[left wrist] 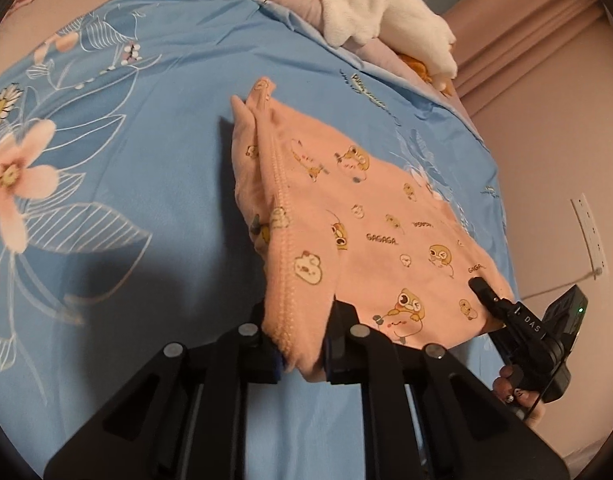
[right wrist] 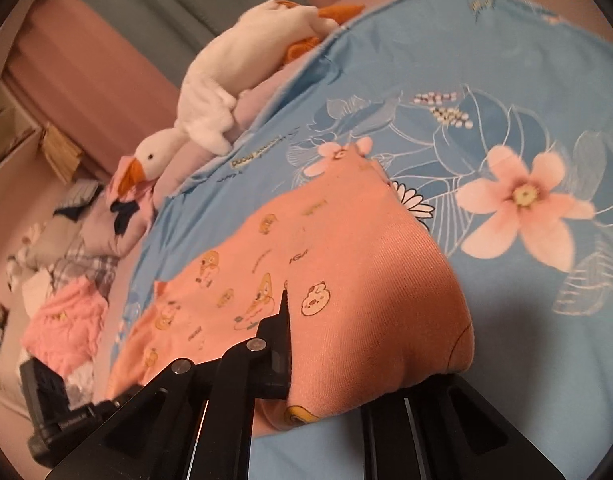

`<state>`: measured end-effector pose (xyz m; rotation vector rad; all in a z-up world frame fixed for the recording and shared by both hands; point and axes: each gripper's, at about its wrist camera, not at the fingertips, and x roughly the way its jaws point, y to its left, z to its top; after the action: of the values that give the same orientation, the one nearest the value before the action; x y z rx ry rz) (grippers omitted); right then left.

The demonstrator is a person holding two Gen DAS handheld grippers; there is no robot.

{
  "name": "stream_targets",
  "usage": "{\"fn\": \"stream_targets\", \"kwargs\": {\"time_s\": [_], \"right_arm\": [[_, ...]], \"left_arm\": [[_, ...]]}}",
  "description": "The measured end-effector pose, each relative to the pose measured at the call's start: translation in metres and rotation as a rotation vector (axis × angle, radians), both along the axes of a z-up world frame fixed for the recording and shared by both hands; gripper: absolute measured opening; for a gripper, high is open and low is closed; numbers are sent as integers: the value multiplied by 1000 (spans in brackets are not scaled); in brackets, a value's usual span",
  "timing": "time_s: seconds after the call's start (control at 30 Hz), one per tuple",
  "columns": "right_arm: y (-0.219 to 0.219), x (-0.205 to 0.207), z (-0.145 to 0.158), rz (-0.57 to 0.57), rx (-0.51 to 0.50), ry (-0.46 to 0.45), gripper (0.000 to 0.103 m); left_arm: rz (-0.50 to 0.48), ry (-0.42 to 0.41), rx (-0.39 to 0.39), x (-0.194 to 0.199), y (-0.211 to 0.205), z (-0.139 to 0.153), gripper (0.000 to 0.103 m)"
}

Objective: Fold small clothes

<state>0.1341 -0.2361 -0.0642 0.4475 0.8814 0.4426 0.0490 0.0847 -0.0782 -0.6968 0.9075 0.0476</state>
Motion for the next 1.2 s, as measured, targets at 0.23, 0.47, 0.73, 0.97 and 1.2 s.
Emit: {"fn": "stream_targets", "kwargs": {"time_s": [0.23,0.47,0.73,0.97,1.2], "right_arm": [[-9,-33,8,34,-82,-29,12],[-27,-42,-16,21,-29,59,12],[-43,-36,-37,-36,68,148,13],[-48,-39,-28,-64,52,116,24],[-44,-37,-19,-93,-23,77,23]], "left_arm": [[-31,37,1,-35,-23,-6,13],[-32,107,27,-42,-31,-26,16],[-56,150,115,-37,-40,-30,23],[-54,153,101,-44,-38,-31,24],[-53,166,79,-48,-35,-28,25]]}}
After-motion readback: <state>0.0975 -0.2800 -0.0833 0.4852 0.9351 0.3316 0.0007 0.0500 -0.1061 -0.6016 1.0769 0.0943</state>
